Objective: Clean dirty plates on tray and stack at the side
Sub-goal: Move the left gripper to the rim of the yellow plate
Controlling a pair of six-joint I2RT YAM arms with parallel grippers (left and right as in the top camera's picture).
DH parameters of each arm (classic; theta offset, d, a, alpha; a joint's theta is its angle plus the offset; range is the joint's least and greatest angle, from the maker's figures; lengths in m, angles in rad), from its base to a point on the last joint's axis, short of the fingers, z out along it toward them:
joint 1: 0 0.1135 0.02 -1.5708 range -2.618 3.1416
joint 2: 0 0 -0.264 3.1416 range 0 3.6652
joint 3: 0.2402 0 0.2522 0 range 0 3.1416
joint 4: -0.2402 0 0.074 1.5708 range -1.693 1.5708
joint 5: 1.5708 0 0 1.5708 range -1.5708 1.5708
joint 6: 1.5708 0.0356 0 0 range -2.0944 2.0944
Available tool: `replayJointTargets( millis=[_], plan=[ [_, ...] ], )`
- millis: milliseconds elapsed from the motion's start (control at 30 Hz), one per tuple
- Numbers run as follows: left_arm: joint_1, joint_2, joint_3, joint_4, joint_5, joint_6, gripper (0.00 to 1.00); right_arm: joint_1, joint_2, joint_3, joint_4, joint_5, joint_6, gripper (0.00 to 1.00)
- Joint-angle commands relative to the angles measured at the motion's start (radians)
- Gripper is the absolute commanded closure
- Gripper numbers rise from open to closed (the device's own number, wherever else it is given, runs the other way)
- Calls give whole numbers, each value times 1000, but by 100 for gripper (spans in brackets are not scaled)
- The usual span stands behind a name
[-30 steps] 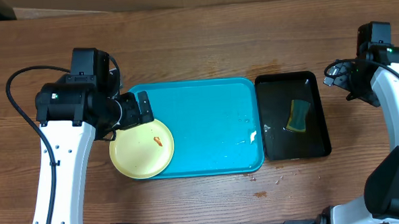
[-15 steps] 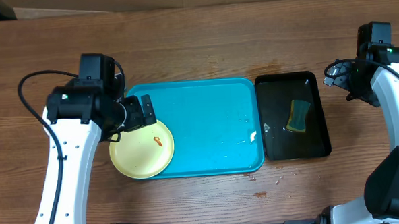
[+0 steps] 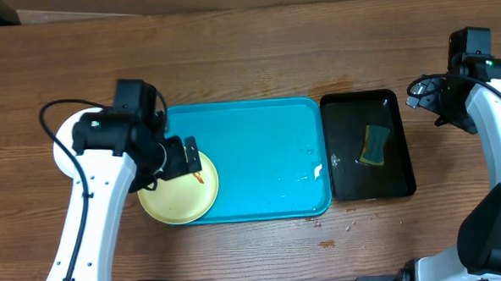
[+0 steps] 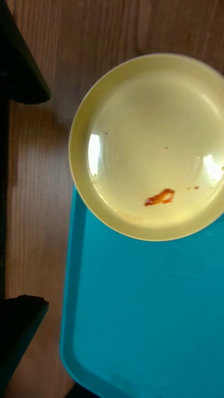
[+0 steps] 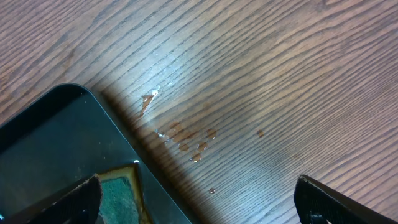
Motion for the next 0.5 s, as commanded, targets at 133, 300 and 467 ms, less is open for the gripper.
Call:
replayJointTargets(
  millis=[133,300,467],
  plan=[
    [-11,-1,-147,6,-173,-80,5,2,-19,14,4,7,7,0],
    [92,-4,-109,-28,-266,-168,0,2,-19,14,4,7,7,0],
    [221,-3,-100,4,-206,-160,0,2,-19,14,4,7,7,0]
  ],
)
